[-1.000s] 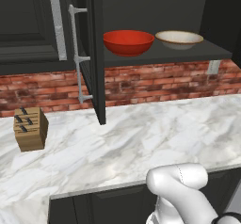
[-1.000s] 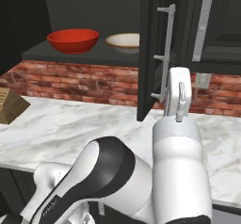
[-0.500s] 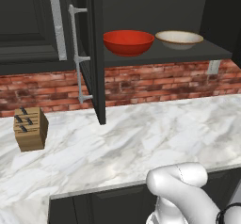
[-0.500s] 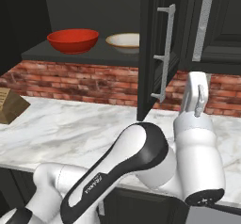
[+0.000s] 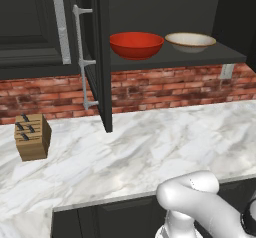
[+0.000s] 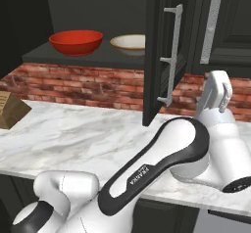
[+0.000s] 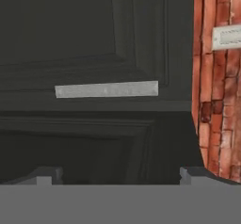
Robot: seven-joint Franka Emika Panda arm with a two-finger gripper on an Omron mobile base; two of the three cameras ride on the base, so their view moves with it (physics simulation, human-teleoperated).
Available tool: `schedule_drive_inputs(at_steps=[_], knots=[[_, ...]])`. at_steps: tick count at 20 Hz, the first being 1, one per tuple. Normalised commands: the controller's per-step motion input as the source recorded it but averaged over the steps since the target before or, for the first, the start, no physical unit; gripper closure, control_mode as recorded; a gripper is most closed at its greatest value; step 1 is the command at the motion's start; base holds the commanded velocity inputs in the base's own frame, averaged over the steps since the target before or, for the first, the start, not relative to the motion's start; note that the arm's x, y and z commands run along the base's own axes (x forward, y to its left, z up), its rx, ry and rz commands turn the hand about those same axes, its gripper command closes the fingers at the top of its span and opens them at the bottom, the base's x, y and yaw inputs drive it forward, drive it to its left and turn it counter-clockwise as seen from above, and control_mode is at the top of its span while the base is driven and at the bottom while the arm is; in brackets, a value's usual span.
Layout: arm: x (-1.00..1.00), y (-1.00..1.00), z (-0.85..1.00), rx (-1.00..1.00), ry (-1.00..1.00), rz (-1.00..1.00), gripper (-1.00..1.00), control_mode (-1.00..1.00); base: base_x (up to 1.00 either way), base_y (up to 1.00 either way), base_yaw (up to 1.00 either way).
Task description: Open the cabinet. Pick the bowls from the counter and place them in the cabinet. Then close the cabinet.
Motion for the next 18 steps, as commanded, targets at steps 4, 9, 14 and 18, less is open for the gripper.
schedule_drive_inputs(at_steps=[4,9,14,18], knots=[[0.0,0.01,0.0,0.0,0.0,0.11,-1.0,-1.0,0.0,0.0,0.0],[0.12,0.31,0.0,-0.02,0.0,0.08,-1.0,-1.0,0.0,0.0,0.0],[0.39,0.48,0.0,-0.03,0.0,0.04,-1.0,-1.0,0.0,0.0,0.0],[0.16,0.46,0.03,-0.05,0.0,0.02,-1.0,-1.0,0.0,0.0,0.0]])
